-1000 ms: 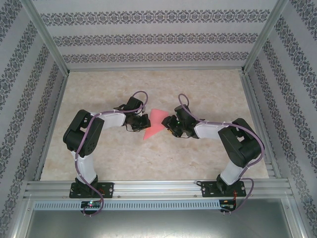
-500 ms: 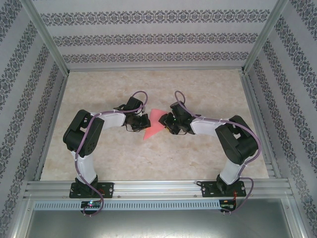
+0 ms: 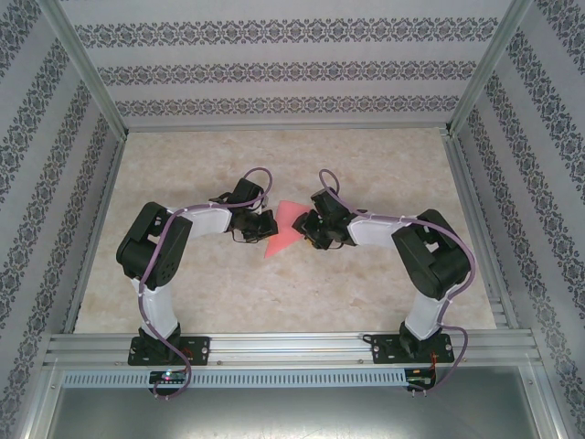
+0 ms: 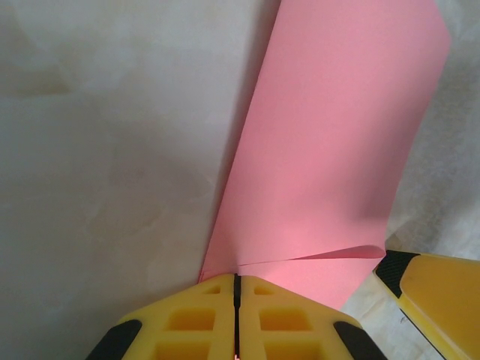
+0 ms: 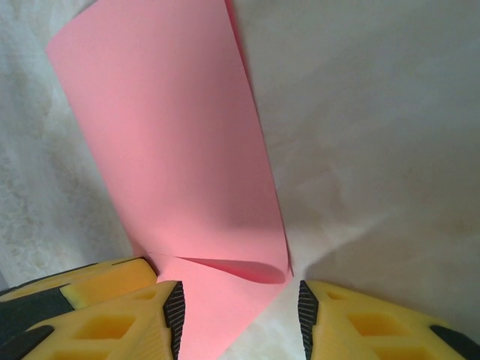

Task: Fold a paper plane with a square sheet of paper (pick it up from the middle)
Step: Fourth fold the wing at the center of the table.

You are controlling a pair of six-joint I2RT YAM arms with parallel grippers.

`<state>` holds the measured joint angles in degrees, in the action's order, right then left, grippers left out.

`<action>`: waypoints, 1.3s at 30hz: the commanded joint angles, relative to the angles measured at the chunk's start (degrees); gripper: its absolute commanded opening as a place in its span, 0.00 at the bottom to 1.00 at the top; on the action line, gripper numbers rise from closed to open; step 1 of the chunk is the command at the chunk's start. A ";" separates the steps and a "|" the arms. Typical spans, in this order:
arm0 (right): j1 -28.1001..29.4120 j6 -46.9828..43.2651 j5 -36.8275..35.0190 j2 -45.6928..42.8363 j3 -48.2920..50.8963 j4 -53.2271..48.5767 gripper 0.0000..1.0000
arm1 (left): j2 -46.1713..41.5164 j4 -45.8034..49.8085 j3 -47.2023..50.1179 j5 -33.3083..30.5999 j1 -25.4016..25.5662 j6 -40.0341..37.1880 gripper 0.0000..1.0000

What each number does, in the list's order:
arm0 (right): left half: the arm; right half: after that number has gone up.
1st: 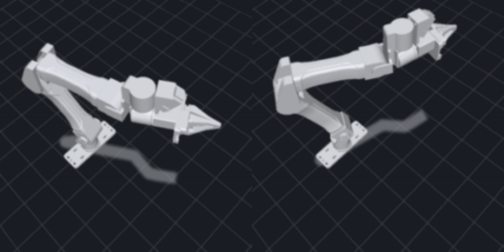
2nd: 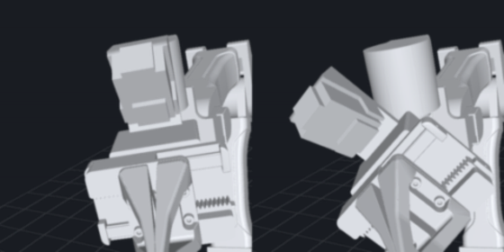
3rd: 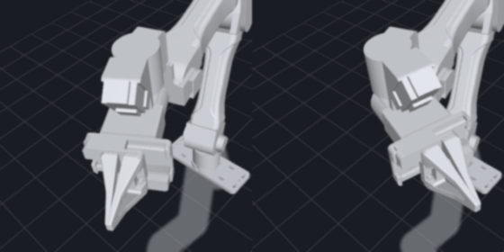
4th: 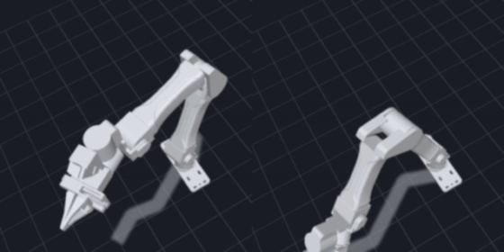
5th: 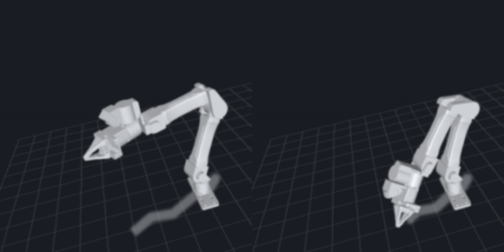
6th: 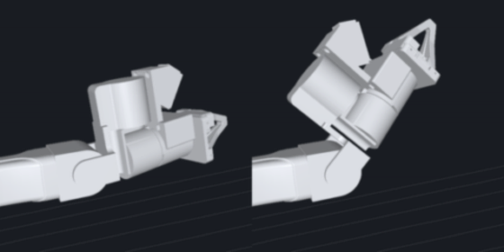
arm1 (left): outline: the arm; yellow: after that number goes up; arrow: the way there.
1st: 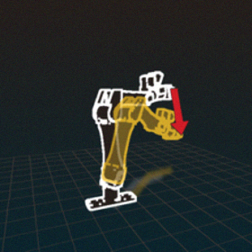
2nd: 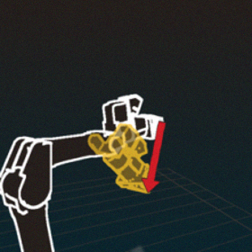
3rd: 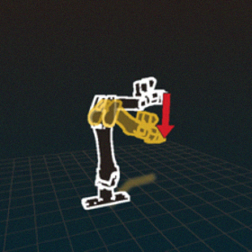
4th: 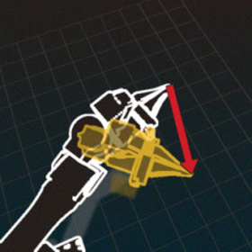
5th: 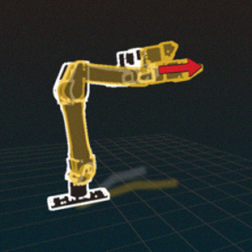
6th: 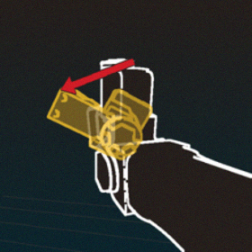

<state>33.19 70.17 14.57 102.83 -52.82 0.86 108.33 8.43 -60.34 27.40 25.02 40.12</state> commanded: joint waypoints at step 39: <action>-1.20 -7.32 2.35 -2.18 -0.66 2.15 0.00 | -14.92 3.74 3.89 -3.13 -0.95 -2.23 0.41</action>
<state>32.71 65.58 20.69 104.40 -53.60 5.89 96.12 10.26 -58.39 26.89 24.62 39.66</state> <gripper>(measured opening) 0.040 0.396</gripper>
